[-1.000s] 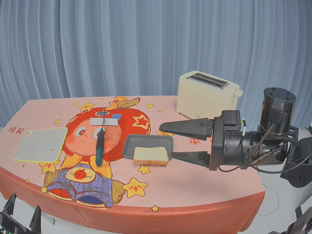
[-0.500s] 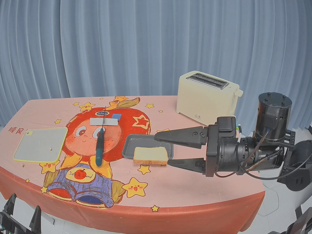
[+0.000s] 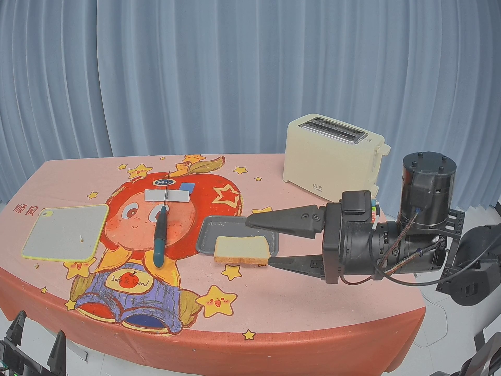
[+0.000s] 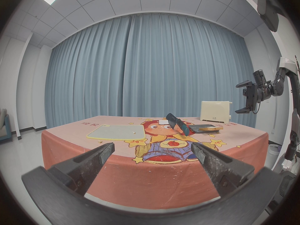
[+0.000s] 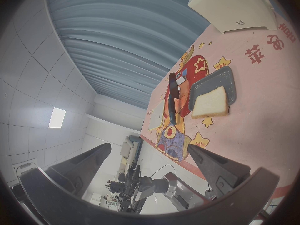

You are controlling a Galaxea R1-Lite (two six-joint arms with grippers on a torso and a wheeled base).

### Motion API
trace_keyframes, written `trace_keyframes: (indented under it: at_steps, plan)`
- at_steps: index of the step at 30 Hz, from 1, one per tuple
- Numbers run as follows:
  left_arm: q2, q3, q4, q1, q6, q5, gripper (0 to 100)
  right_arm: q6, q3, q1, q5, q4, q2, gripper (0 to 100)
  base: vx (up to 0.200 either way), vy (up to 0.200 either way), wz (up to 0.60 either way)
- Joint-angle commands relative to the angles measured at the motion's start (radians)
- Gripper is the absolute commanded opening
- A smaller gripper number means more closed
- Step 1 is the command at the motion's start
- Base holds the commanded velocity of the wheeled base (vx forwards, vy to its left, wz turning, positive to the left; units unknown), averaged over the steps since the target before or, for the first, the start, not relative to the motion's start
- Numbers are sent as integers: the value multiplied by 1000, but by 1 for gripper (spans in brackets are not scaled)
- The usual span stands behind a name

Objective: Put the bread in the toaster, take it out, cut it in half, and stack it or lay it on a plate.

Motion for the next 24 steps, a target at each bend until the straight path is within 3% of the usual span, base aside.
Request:
trace_keyframes:
  at_steps: [1,18,24]
  plan:
    - [0,18,0,0,1,0,100,0,0,-1,0,0,2,100,0,0,0]
    - [0,18,0,1,-1,0,100,12,-24,-26,2,-2,58,100,0,0,0]
    - [0,18,0,1,-1,0,100,56,-29,-19,5,0,64,100,0,0,0]
